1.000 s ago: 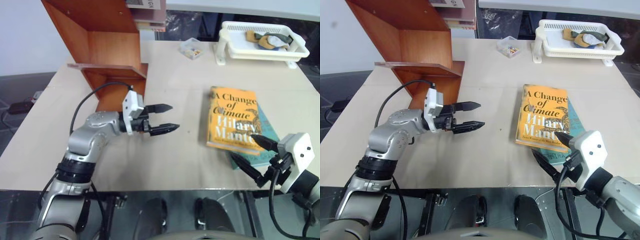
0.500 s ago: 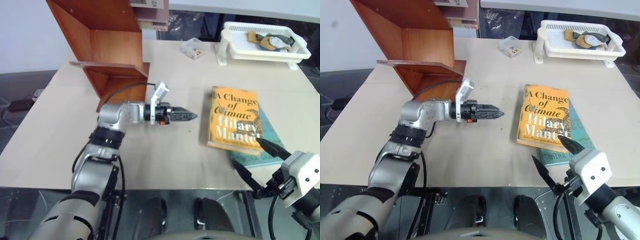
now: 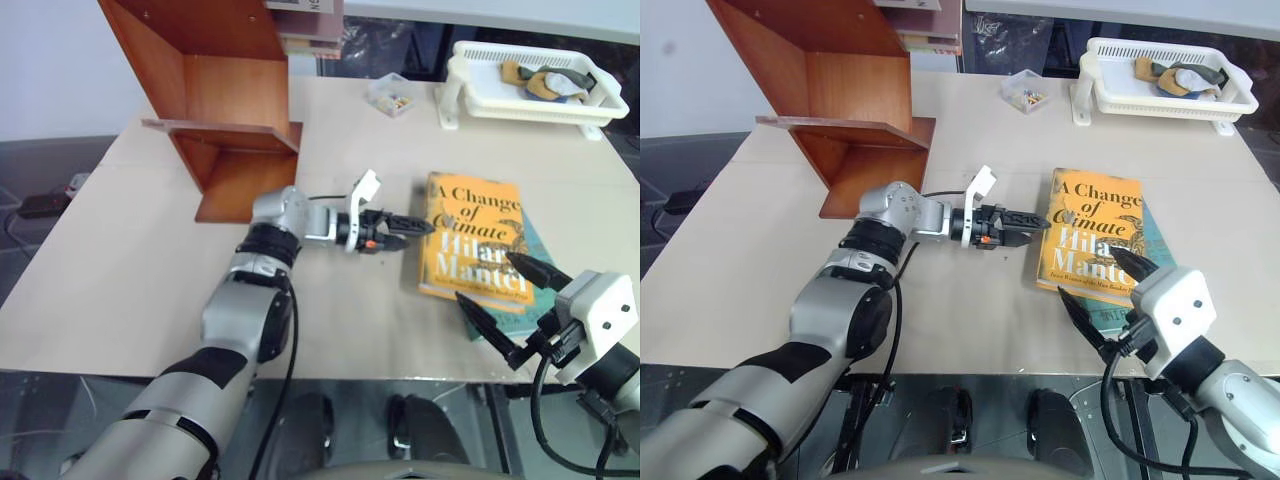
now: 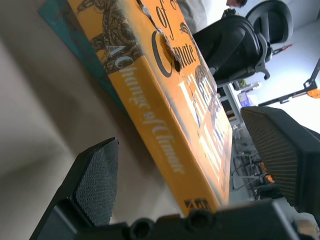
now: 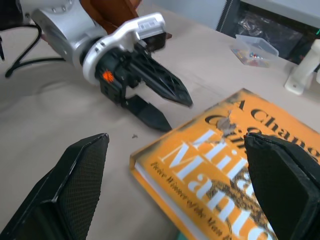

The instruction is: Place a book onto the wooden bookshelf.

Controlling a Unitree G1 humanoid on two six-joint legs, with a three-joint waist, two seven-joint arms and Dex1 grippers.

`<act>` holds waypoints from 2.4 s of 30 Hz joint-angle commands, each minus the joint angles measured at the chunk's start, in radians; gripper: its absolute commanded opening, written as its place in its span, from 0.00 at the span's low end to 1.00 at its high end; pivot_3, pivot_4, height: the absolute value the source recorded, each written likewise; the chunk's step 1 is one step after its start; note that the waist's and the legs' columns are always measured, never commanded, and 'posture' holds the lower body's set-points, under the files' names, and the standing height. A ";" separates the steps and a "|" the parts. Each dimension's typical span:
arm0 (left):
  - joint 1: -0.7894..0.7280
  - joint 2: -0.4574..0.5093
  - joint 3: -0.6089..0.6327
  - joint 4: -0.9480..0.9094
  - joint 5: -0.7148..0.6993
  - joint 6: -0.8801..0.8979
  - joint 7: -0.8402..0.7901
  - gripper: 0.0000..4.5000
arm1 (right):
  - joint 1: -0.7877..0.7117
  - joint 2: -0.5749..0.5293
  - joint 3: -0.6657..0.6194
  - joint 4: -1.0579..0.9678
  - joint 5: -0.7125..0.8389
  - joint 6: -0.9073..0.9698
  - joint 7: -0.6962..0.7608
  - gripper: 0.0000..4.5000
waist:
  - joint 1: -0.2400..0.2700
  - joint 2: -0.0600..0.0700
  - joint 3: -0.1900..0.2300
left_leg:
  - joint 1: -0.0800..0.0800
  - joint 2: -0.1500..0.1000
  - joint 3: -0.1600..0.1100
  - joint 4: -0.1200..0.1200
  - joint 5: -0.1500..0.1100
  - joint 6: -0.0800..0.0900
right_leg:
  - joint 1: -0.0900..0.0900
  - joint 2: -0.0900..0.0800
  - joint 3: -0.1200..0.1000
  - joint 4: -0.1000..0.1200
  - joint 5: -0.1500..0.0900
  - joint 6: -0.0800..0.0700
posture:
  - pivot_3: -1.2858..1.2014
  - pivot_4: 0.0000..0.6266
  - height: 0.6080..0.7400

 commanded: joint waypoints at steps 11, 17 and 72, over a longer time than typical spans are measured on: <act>-0.068 -0.105 0.159 0.211 0.023 -0.172 0.051 1.00 | -0.081 -0.003 -0.018 -0.024 0.057 0.073 -0.027 0.99 | 0.001 0.000 0.000 | -0.002 -0.001 -0.003 0.001 0.000 0.000 | 0.000 -0.001 -0.003 0.000 0.000 0.000 | 0.52 0.24 1.00; -0.092 -0.135 0.186 0.285 0.049 -0.252 0.054 1.00 | -0.088 0.034 -0.026 -0.024 0.033 0.110 -0.009 0.99 | 0.003 0.000 0.000 | -0.003 -0.003 -0.004 0.002 0.000 0.000 | 0.000 -0.003 -0.005 0.000 0.000 0.000 | 0.52 0.24 1.00; 0.129 0.765 -0.144 -0.959 0.717 -1.389 -0.146 0.20 | -0.604 0.247 -0.078 0.315 0.109 0.175 0.611 1.00 | 0.020 0.001 0.000 | 0.002 -0.003 -0.001 0.003 0.001 0.000 | 0.001 -0.002 -0.001 0.006 0.000 0.000 | 0.52 0.24 1.00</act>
